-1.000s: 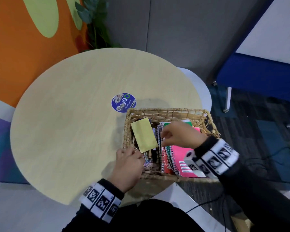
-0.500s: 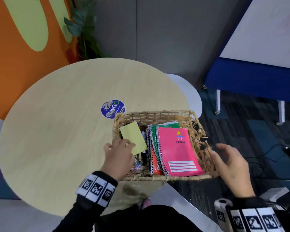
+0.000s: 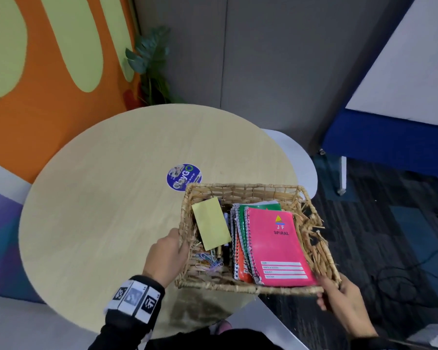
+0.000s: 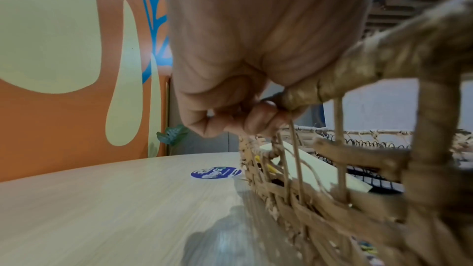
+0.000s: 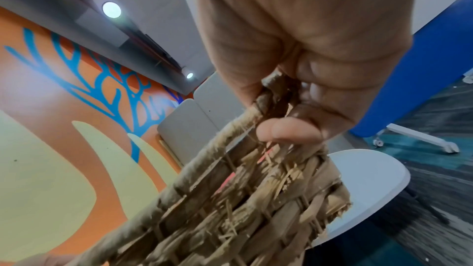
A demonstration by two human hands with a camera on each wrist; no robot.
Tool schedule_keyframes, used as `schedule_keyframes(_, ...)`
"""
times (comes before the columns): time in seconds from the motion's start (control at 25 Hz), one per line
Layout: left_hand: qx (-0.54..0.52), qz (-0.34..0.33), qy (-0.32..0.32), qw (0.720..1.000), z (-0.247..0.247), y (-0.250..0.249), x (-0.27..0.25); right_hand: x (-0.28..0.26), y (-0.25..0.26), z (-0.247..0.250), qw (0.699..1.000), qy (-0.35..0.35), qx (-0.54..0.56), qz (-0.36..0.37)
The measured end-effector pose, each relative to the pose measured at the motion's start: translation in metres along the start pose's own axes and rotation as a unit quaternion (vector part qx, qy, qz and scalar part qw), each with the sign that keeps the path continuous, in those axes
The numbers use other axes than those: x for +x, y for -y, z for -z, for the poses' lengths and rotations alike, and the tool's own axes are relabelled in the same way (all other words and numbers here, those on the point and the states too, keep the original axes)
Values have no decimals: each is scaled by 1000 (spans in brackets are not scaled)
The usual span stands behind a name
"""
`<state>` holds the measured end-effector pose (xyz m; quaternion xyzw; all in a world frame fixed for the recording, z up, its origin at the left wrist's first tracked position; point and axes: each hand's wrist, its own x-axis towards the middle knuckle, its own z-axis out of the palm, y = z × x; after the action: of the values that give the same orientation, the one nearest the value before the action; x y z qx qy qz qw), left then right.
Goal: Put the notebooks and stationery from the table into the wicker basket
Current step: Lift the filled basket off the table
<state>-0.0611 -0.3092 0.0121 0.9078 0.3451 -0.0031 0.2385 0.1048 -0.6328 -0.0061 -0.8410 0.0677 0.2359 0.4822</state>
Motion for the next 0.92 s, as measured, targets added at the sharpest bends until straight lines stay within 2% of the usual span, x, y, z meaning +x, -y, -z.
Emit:
schedule_keyframes(0.12, -48, 33, -17, 998, 6, 5, -13, -4, 21, -4, 1000, -17, -10, 24)
schedule_keyframes(0.16, -68, 49, -31, 996, 10, 10, -17, 6, 31, -6, 996, 11, -38, 78)
schedule_keyframes(0.2, -91, 64, -48, 993, 15, 15, -20, 23, 40, -14, 993, -11, -49, 105)
schedule_keyframes(0.24, -118, 80, -63, 988, 21, 20, -24, 43, 43, -18, 992, -53, -52, 101)
schedule_keyframes(0.28, -152, 105, -87, 979, 32, 26, -26, 58, 67, -27, 995, -72, -44, 57)
schedule_keyframes(0.32, -183, 133, -106, 968, 41, 31, -29, 53, 97, -31, 998, 7, -58, 36)
schedule_keyframes(0.4, -235, 191, -160, 940, 62, 47, -33, 36, 164, -62, 978, 148, -18, 146)
schedule_keyframes(0.44, -256, 213, -187, 924, 69, 54, -34, 23, 192, -76, 971, 159, -69, 164)
schedule_keyframes(0.52, -289, 260, -239, 890, 81, 70, -34, 35, 228, -119, 947, 176, -112, 245)
schedule_keyframes(0.64, -305, 325, -296, 844, 95, 98, -22, 69, 283, -211, 917, 212, -148, 304)
schedule_keyframes(0.8, -319, 386, -355, 789, 110, 142, 17, 94, 343, -332, 872, 297, -179, 347)
schedule_keyframes(0.92, -322, 407, -404, 753, 117, 167, 51, 106, 376, -408, 850, 320, -210, 363)
